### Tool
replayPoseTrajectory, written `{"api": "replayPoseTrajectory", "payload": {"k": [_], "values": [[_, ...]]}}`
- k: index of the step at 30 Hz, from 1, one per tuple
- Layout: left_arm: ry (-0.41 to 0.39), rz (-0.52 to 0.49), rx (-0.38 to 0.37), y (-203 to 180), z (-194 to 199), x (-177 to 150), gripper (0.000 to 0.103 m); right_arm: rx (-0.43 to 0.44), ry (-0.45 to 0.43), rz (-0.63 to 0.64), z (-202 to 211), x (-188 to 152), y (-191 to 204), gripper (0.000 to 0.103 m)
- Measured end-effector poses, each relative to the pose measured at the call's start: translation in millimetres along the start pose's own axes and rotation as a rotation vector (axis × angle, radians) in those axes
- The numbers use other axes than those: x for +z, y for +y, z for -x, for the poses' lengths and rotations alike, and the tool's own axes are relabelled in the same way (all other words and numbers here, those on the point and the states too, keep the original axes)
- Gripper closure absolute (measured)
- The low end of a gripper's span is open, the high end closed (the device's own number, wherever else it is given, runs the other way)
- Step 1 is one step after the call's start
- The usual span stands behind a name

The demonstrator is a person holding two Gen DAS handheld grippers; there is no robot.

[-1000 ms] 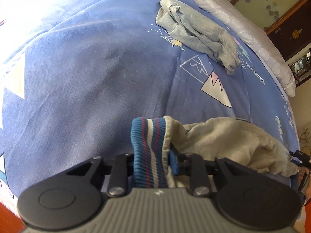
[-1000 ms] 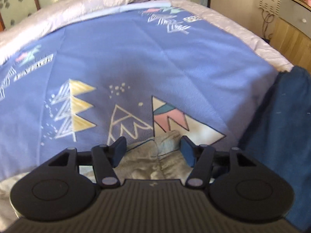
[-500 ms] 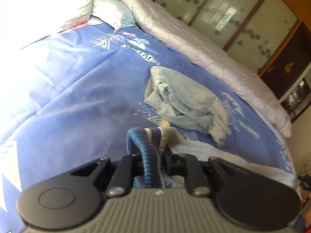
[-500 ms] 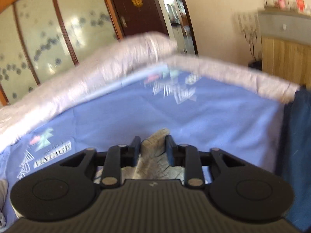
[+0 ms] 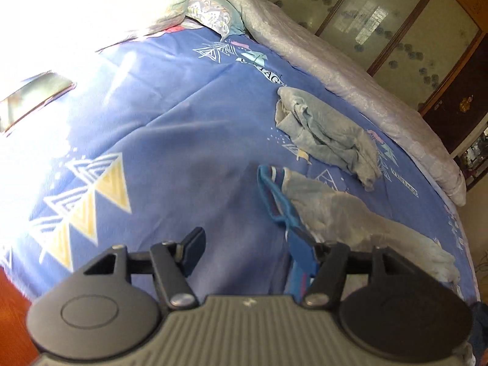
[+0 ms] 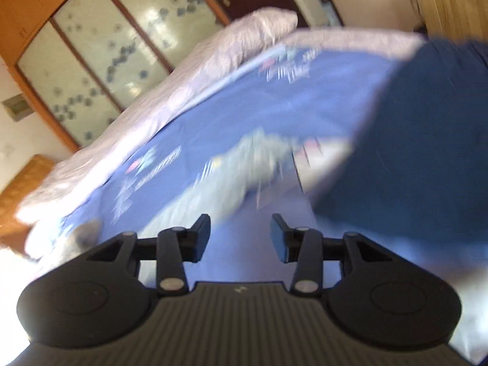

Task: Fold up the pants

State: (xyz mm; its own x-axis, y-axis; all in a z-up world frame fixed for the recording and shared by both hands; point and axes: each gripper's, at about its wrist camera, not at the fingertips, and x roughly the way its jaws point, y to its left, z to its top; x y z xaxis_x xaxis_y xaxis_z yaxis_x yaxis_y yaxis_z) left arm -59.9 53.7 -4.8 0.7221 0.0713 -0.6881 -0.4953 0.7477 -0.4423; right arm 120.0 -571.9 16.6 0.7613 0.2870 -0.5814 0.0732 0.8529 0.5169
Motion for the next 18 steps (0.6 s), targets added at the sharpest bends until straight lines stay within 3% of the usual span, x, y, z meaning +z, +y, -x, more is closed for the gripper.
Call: {"api": "replayPoseTrajectory", "payload": {"k": [2, 4, 6, 9, 11, 12, 13, 14, 15, 18], "values": [[0.005, -0.016, -0.020, 1, 9, -16, 0.037, 0.019, 0.053, -0.010, 25, -25, -9, 0.057], [-0.008, -0.037, -0.049, -1, 12, -29, 0.021, 0.021, 0.113, -0.049, 40, -48, -18, 0.057], [-0.019, -0.089, -0.083, -10, 9, -40, 0.017, 0.016, 0.148, -0.114, 48, -68, -27, 0.056], [-0.012, -0.246, -0.088, -33, -5, -54, 0.017, 0.004, 0.169, -0.152, 43, -86, -30, 0.055], [0.002, -0.326, -0.088, -47, -19, -59, 0.024, 0.021, 0.144, -0.138, 35, -83, -22, 0.055], [0.022, -0.360, -0.102, -56, -27, -62, 0.037, 0.034, 0.140, -0.142, 27, -80, -18, 0.055], [0.049, -0.377, -0.126, -62, -34, -60, 0.058, 0.042, 0.141, -0.148, 16, -76, -16, 0.058], [0.079, -0.374, -0.135, -67, -42, -57, 0.068, 0.032, 0.143, -0.151, 4, -71, -13, 0.065], [0.113, -0.345, -0.142, -70, -48, -50, 0.071, 0.011, 0.140, -0.143, -5, -67, -12, 0.087], [0.148, -0.200, -0.184, -74, -55, -19, 0.072, 0.024, 0.072, -0.127, -28, -43, 3, 0.088]]}}
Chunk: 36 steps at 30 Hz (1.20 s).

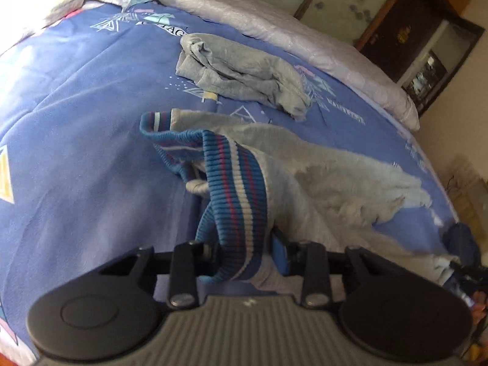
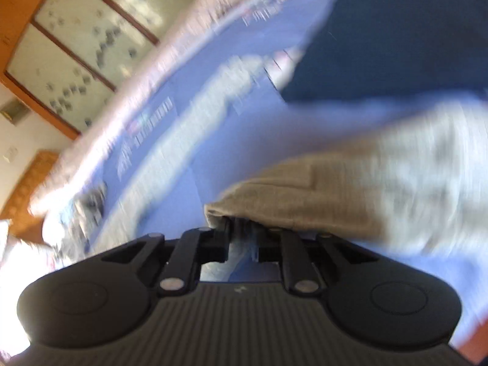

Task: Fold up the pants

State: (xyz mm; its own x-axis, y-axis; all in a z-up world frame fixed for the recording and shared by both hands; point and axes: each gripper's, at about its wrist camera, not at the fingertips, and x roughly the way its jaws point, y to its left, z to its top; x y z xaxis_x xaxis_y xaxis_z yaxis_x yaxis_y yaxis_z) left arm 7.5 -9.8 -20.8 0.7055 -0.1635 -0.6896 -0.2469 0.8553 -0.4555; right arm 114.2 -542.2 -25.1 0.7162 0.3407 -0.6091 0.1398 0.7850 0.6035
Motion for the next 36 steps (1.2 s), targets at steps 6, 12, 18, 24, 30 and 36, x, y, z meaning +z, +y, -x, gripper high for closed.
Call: {"api": "replayPoseTrajectory", "payload": {"k": [6, 12, 18, 24, 30, 36], "values": [[0.075, 0.170, 0.100, 8, -40, 44, 0.063, -0.184, -0.010, 0.032, -75, 31, 25, 0.072], [0.090, 0.218, 0.082, 17, -23, 19, 0.039, -0.064, -0.005, 0.028, -34, 13, 6, 0.062], [0.029, 0.341, 0.037, 47, 8, -3, 0.031, -0.076, -0.017, -0.029, 32, -15, -35, 0.059], [-0.022, 0.044, 0.165, 1, -10, -1, 0.028, -0.115, -0.054, -0.080, 38, -18, -50, 0.060], [0.066, -0.139, 0.221, -37, -44, -17, 0.031, -0.178, -0.083, 0.055, 36, -19, -42, 0.057], [0.054, -0.080, 0.212, -29, -38, -12, 0.081, -0.160, -0.109, -0.012, 30, -12, -55, 0.057]]}}
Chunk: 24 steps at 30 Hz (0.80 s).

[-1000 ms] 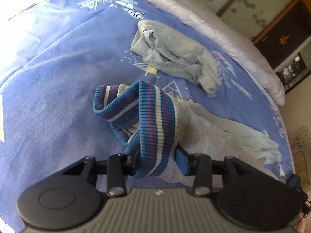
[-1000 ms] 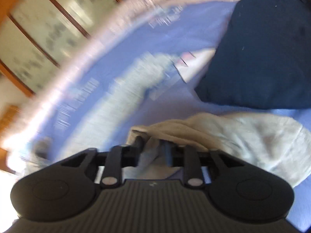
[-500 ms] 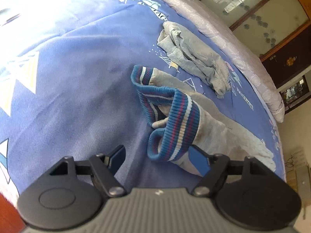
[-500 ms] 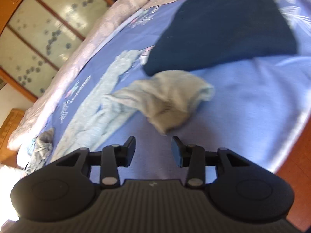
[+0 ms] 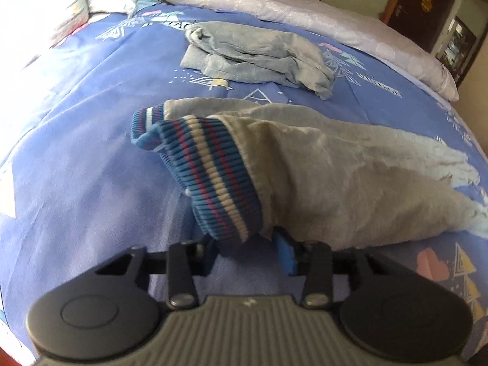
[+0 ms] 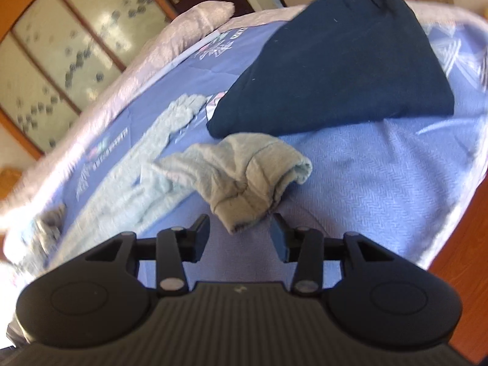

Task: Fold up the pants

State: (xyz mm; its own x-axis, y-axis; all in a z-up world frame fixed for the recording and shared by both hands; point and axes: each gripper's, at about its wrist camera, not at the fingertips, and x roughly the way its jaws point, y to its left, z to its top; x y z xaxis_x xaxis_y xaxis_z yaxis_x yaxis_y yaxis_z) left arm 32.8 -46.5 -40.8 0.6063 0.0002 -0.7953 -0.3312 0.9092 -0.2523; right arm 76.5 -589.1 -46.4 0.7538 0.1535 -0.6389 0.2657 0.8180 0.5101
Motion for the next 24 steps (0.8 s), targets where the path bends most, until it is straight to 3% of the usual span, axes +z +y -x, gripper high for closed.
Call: {"api": "replayPoseTrajectory", "payload": {"k": [2, 3, 4, 5, 7, 11, 15, 17, 21, 23, 24], "values": [[0.017, 0.109, -0.076, 19, 7, 8, 0.090, 0.006, -0.008, -0.043, -9, 8, -5, 0.057], [0.021, 0.150, -0.109, 27, 13, 11, 0.092, -0.004, -0.005, -0.044, -15, 11, -4, 0.065], [0.022, 0.180, -0.137, 32, 21, 11, 0.093, -0.021, 0.003, -0.033, -21, 15, -3, 0.094], [0.020, 0.198, -0.161, 37, 30, 11, 0.093, -0.053, 0.020, -0.017, -26, 19, -1, 0.100], [0.007, 0.224, -0.193, 45, 54, 8, 0.094, -0.032, 0.012, -0.047, -18, 28, -2, 0.101], [-0.015, 0.295, -0.250, 67, 99, -2, 0.094, 0.021, -0.150, -0.048, 37, 47, 2, 0.101], [-0.025, 0.374, -0.273, 87, 120, -14, 0.094, 0.030, -0.229, -0.045, 75, 62, -2, 0.101], [-0.007, 0.412, -0.260, 96, 117, -20, 0.094, 0.018, -0.240, -0.047, 79, 61, -5, 0.095], [0.048, 0.441, -0.222, 97, 96, -32, 0.092, -0.029, -0.185, 0.064, 65, 42, 2, 0.091], [0.053, 0.452, -0.200, 96, 91, -36, 0.089, -0.051, -0.139, 0.177, 58, 26, 9, 0.074], [0.049, 0.456, -0.187, 95, 90, -37, 0.086, -0.059, -0.115, 0.241, 55, 17, 13, 0.057]]}}
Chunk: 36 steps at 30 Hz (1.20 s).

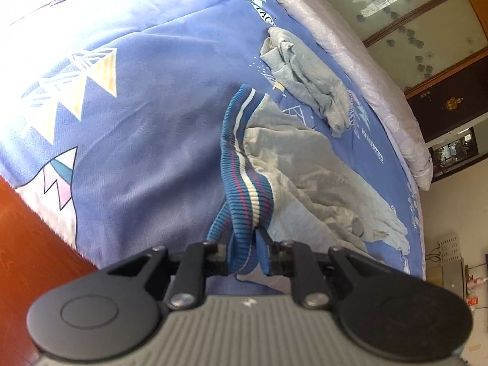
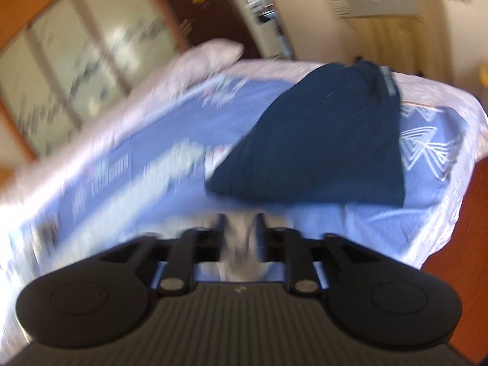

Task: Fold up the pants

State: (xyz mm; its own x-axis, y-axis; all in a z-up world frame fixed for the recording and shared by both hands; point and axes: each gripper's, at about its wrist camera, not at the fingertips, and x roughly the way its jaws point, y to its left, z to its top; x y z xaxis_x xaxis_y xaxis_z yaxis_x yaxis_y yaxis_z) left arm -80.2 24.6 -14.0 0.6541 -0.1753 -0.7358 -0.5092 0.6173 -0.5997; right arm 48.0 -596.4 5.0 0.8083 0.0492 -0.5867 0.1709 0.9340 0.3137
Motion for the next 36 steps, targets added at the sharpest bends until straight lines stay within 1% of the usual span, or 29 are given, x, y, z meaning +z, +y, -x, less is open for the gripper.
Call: {"api": "replayPoseTrajectory", "payload": {"k": [1, 2, 3, 4, 6, 7, 8, 9, 10, 11, 12, 14, 15, 16, 18, 20, 21, 23, 24, 25, 26, 27, 28, 29, 30, 31, 33, 34, 36], "values": [[-0.003, 0.000, 0.001, -1, -1, -1, 0.080, -0.005, 0.029, 0.065, -4, -9, 8, 0.054], [-0.005, -0.001, -0.004, -2, -2, -3, 0.077, -0.011, 0.064, 0.122, -11, -16, 15, 0.054], [-0.010, 0.002, -0.008, -2, -2, -5, 0.070, -0.019, 0.087, 0.153, -19, -22, 20, 0.054], [-0.015, 0.006, -0.011, -3, -3, -7, 0.062, -0.030, 0.101, 0.151, -27, -24, 21, 0.054], [-0.027, 0.011, -0.007, -4, -3, -11, 0.054, -0.070, 0.135, 0.046, -48, -25, 12, 0.054], [-0.030, 0.013, -0.003, -4, -4, -14, 0.054, -0.075, 0.124, -0.012, -55, -23, 6, 0.054], [-0.030, 0.014, 0.000, -4, -5, -16, 0.054, -0.072, 0.093, -0.030, -59, -22, 4, 0.055], [-0.029, 0.015, 0.003, -4, -6, -18, 0.057, -0.086, 0.084, -0.004, -64, -21, 7, 0.059], [-0.023, 0.015, 0.013, -4, -8, -20, 0.066, -0.103, 0.077, 0.045, -68, -20, 12, 0.064], [-0.013, 0.013, 0.027, -3, -10, -21, 0.074, -0.107, 0.071, 0.083, -69, -19, 16, 0.067], [-0.002, 0.011, 0.041, -2, -12, -20, 0.092, -0.099, 0.068, 0.093, -66, -17, 17, 0.071], [-0.003, 0.025, 0.047, 1, -10, -18, 0.091, -0.064, 0.036, 0.042, -50, -8, 11, 0.074], [-0.012, 0.030, 0.038, 3, -6, -16, 0.091, -0.045, 0.009, 0.014, -39, -2, 7, 0.078], [-0.025, 0.028, 0.035, 3, -1, -13, 0.091, -0.028, -0.018, -0.012, -25, 5, 4, 0.091], [-0.055, 0.019, 0.029, 4, 11, -8, 0.091, -0.002, -0.064, -0.068, 1, 22, -5, 0.091], [-0.067, 0.026, 0.008, 6, 16, -1, 0.091, 0.012, -0.108, -0.107, 13, 41, -9, 0.090], [-0.065, 0.031, 0.003, 6, 16, 1, 0.091, 0.010, -0.117, -0.112, 11, 51, -9, 0.090], [-0.059, 0.034, 0.018, 5, 10, 5, 0.091, -0.014, -0.112, -0.135, -7, 70, -8, 0.089], [-0.057, 0.033, 0.028, 4, 5, 5, 0.091, -0.014, -0.098, -0.136, -23, 76, -7, 0.083], [-0.054, 0.035, 0.033, 4, 0, 5, 0.091, -0.014, -0.065, -0.127, -41, 80, -7, 0.080], [-0.045, 0.050, 0.040, 4, -5, 5, 0.090, -0.053, -0.024, -0.113, -58, 81, -8, 0.080], [-0.032, 0.069, 0.052, 6, -9, 4, 0.090, -0.120, 0.005, -0.101, -70, 79, -10, 0.079], [-0.025, 0.079, 0.059, 6, -11, 2, 0.087, -0.166, 0.025, -0.104, -76, 75, -14, 0.079], [-0.024, 0.078, 0.061, 6, -11, -1, 0.083, -0.159, 0.028, -0.136, -75, 70, -20, 0.079], [-0.031, 0.068, 0.056, 6, -9, -4, 0.074, -0.116, 0.019, -0.185, -69, 62, -28, 0.079], [-0.038, 0.058, 0.054, 6, -6, -7, 0.062, -0.069, 0.009, -0.231, -60, 52, -35, 0.079], [-0.052, 0.042, 0.051, 7, 1, -12, 0.050, -0.021, -0.001, -0.260, -44, 34, -46, 0.077], [-0.055, 0.040, 0.044, 8, 3, -14, 0.046, -0.012, -0.003, -0.263, -37, 24, -51, 0.075], [-0.037, 0.046, 0.019, 11, 3, -17, 0.042, 0.010, -0.001, -0.283, -32, 11, -58, 0.070]]}}
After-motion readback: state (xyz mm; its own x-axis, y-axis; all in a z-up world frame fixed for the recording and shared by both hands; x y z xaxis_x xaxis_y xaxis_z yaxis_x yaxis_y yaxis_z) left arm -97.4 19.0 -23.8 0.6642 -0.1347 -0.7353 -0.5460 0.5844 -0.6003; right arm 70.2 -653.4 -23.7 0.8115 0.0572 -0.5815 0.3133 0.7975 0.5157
